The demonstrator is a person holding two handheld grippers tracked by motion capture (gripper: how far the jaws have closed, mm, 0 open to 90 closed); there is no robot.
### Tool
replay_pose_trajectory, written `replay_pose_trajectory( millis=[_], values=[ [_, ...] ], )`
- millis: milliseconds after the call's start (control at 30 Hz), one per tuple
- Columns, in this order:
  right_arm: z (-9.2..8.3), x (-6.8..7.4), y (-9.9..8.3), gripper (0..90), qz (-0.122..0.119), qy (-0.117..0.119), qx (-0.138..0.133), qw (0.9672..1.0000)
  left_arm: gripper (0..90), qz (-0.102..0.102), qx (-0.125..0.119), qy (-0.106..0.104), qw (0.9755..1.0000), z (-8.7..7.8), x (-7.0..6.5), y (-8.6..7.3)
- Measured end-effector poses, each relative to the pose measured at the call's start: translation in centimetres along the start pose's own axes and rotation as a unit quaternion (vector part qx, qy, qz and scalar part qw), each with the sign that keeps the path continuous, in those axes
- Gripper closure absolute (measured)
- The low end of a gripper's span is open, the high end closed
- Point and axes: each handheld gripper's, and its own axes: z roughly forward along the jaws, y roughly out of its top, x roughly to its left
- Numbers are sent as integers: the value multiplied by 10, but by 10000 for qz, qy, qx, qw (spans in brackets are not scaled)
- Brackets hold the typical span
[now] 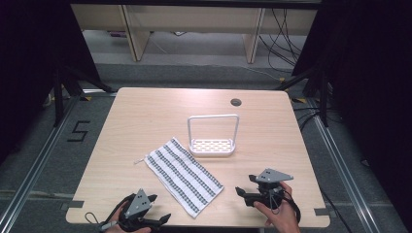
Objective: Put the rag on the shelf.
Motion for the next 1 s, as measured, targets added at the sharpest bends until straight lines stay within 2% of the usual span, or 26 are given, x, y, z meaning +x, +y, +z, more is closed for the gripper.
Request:
replay_pose_trajectory(
  millis=[33, 67, 100, 133, 167, 200, 233, 267, 300, 400, 433, 500, 533, 567, 600, 633, 667, 733, 767, 800, 833, 867, 900, 967, 1000],
  values=[
    [0, 0, 0, 330, 0, 0, 0, 10000, 233, 0, 0, 0, 10000, 0, 0, 0],
    [2, 2, 1, 341, -21, 19, -4, 10000, 233, -173, -116, -63, 9998, 3, -5, 1],
    [5, 4, 3, 364, -187, 63, 48, 9998, 243, 55, 79, -80, 9999, 2, -5, 4],
    [5, 4, 3, 364, -187, 63, 48, 9998, 243, 87, 13, -97, 9999, 5, -10, 5],
    [6, 6, 4, 376, -232, 89, 22, 9997, 256, 235, 54, -107, 9997, 7, -12, 6],
    [8, 7, 6, 382, -239, 154, 71, 9996, 263, 193, -17, -167, 9997, 10, -16, 7],
    [9, 8, 7, 396, -282, 183, 68, 9994, 269, 308, 28, -160, 9994, 12, -18, 9],
    [11, 9, 8, 410, -356, 211, 85, 9991, 277, 308, 31, -228, 9993, 13, -21, 10],
    [14, 10, 10, 431, -355, 208, 60, 9991, 293, 404, 43, -204, 9990, 17, -26, 13],
    [18, 13, 12, 451, -422, 331, 101, 9985, 318, 451, 65, -258, 9986, 21, -30, 16],
    [19, 15, 13, 454, -384, 284, 130, 9988, 330, 542, 145, -395, 9976, 24, -32, 21],
    [23, 15, 15, 464, -442, 320, 163, 9984, 343, 593, 150, -435, 9972, 29, -33, 24],
    [23, 15, 15, 464, -442, 320, 163, 9984, 355, 593, 150, -435, 9972, 29, -33, 24],
    [24, 15, 16, 466, -480, 337, 149, 9982, 355, 472, 28, -429, 9980, 33, -37, 25],
    [26, 15, 17, 467, -530, 336, 141, 9979, 367, 555, 79, -411, 9976, 35, -36, 27],
    [27, 15, 18, 470, -481, 317, 174, 9982, 375, 608, 137, -434, 9971, 36, -37, 29],
    [29, 15, 20, 475, -492, 294, 166, 9982, 399, 535, 97, -474, 9974, 39, -38, 29],
    [30, 16, 20, 476, -472, 291, 170, 9983, 414, 542, 131, -512, 9971, 42, -39, 33],
    [31, 15, 21, 478, -519, 286, 179, 9981, 414, 624, 140, -522, 9966, 44, -38, 35],
    [33, 16, 22, 480, -478, 296, 175, 9983, 423, 552, 139, -545, 9969, 45, -40, 36],
    [33, 16, 22, 481, -499, 305, 180, 9981, 430, 586, 221, -564, 9964, 47, -39, 37],
    [34, 16, 23, 484, -561, 324, 180, 9977, 436, 522, 189, -596, 9967, 49, -40, 38],
    [36, 16, 24, 488, -548, 303, 228, 9978, 449, 597, 226, -625, 9960, 50, -39, 39],
    [37, 17, 25, 491, -515, 350, 250, 9977, 456, 563, 313, -603, 9961, 54, -40, 40],
    [39, 18, 25, 493, -531, 336, 255, 9977, 461, 690, 359, -607, 9951, 55, -39, 42]
  ],
)
